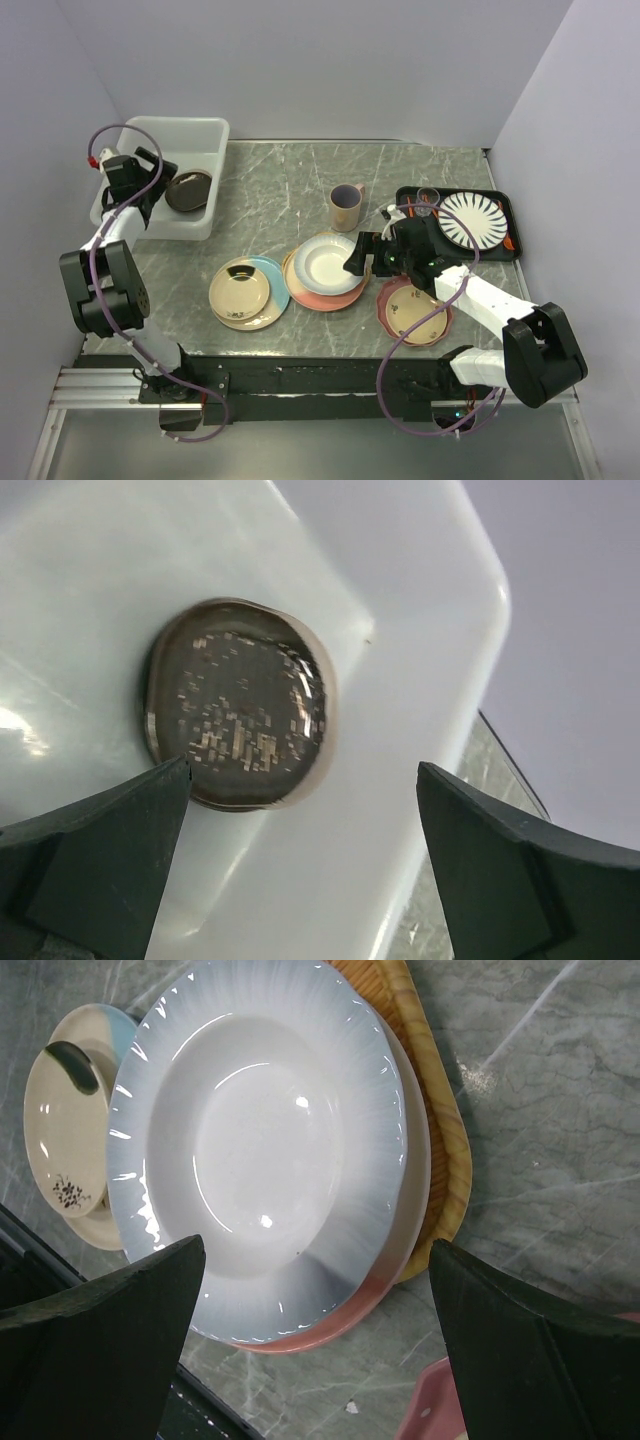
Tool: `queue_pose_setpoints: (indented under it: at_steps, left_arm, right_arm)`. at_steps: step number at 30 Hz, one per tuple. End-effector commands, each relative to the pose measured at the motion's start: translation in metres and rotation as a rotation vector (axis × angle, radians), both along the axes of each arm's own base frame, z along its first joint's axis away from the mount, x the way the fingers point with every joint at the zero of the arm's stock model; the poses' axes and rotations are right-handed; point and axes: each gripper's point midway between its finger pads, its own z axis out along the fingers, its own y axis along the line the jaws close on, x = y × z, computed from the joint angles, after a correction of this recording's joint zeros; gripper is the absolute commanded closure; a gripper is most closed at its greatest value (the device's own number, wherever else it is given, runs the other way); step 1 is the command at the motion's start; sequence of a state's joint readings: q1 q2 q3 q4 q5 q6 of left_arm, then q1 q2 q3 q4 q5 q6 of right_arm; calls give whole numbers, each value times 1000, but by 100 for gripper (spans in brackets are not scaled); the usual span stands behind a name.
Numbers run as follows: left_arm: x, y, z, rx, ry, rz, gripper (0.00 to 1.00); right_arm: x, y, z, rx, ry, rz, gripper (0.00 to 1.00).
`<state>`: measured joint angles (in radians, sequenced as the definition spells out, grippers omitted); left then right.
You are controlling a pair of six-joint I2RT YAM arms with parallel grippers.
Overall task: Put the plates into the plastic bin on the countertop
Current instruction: Place the plate in the plastic bin.
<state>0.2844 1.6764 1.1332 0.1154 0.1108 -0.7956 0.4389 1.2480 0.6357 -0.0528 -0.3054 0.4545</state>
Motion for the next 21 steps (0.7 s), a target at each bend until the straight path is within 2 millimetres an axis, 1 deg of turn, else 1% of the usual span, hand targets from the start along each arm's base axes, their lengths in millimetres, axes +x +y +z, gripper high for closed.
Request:
queue_pose_setpoints:
  at_steps: [1, 2, 3, 5, 6, 8, 9, 11, 12, 14, 15, 17, 18, 20, 21]
  left_arm:
    - [9, -36, 45, 53, -120, -112, 1]
    - [9, -40, 46, 61, -121, -115, 1]
    - [8, -51, 53, 72, -137, -135, 1]
    - [7, -60, 60, 92, -149, -145, 1]
    - [5, -71, 67, 101, -166, -166, 1]
    - [3, -82, 76, 111, -183, -187, 1]
    - [0, -90, 85, 117, -203, -205, 1]
    - [-3, -99, 91, 120, -218, -229, 1]
    - [-7, -106, 99, 123, -237, -245, 1]
    - [-11, -116, 106, 125, -264, -276, 1]
    - [-14, -125, 113, 125, -279, -300, 1]
    - [-17, -134, 117, 137, -286, -330, 1]
    - [-19, -144, 119, 138, -290, -359, 1]
    - [-20, -149, 120, 140, -288, -385, 1]
    - [-22, -167, 119, 132, -288, -436, 1]
  right_arm:
    - [12, 5, 15, 9, -40, -2, 0]
    - [11, 5, 15, 9, -39, -1, 0]
    - [11, 5, 15, 9, -38, -1, 0]
    - [12, 5, 16, 9, -41, -3, 0]
    - [11, 6, 16, 12, -40, 1, 0]
    - [12, 5, 16, 14, -39, -2, 0]
    - [12, 6, 16, 15, -40, 1, 0]
    - [11, 6, 16, 17, -38, 1, 0]
    - [11, 6, 17, 18, -43, 0, 0]
    - [10, 7, 18, 21, -45, 2, 0]
    - [11, 6, 17, 20, -42, 0, 0]
    - [10, 7, 17, 22, -40, 0, 0]
    - [10, 6, 16, 21, -40, 1, 0]
    - [10, 7, 16, 25, -37, -3, 0]
    - [10, 7, 16, 27, -38, -1, 0]
